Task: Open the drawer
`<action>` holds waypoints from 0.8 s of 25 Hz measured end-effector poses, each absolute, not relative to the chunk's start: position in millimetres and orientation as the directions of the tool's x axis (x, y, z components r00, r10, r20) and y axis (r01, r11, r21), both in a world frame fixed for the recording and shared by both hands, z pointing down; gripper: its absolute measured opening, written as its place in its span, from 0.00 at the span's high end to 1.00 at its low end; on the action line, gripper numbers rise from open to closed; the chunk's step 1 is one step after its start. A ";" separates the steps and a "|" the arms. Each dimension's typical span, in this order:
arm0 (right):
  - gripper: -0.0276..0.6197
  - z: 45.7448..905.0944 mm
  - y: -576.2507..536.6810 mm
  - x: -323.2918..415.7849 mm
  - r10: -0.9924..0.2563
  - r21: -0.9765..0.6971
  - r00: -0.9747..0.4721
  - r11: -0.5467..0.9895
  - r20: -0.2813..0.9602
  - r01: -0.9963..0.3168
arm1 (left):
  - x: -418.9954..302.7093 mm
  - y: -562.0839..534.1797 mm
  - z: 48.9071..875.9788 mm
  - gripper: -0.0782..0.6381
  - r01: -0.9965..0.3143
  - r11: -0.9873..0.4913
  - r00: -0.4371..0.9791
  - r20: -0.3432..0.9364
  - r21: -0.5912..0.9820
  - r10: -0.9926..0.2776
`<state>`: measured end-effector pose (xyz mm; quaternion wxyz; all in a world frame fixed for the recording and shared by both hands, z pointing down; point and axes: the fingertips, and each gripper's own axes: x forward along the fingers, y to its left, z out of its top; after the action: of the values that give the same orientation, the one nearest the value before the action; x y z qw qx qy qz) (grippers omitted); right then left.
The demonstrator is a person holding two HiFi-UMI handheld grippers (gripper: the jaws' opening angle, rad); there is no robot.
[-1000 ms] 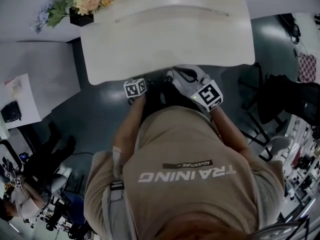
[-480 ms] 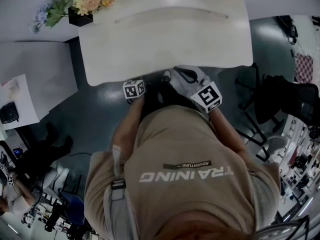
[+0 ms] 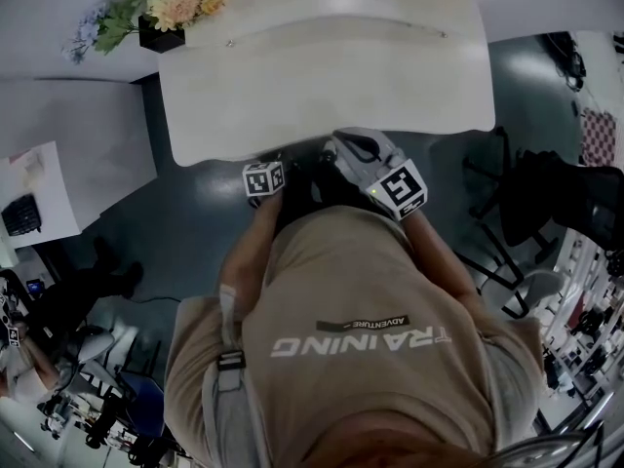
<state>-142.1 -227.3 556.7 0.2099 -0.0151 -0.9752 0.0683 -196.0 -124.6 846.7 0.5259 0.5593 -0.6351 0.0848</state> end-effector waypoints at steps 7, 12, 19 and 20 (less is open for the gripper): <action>0.95 553.7 -231.0 -118.0 0.043 -0.147 -0.917 0.989 0.396 -0.017 | -177.3 -109.4 849.9 0.71 -0.787 0.374 0.202 0.778 0.490 -0.595; 0.95 545.6 -242.1 -108.3 0.063 -0.152 -0.926 0.988 0.371 0.006 | -168.1 -102.7 847.9 0.71 -0.781 0.403 0.196 0.799 0.478 -0.568; 0.95 556.5 -255.9 -97.1 0.131 -0.198 -0.931 0.978 0.342 0.065 | -150.5 -86.1 850.7 0.71 -0.775 0.440 0.197 0.835 0.454 -0.515; 0.95 559.0 -258.5 -96.2 0.140 -0.203 -0.930 0.976 0.339 0.073 | -147.3 -84.5 851.1 0.71 -0.773 0.446 0.194 0.838 0.451 -0.510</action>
<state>-96.2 -258.5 559.0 0.1784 -0.0543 -0.9780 0.0940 -147.3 -84.5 851.1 0.5771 0.5140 -0.6243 0.1140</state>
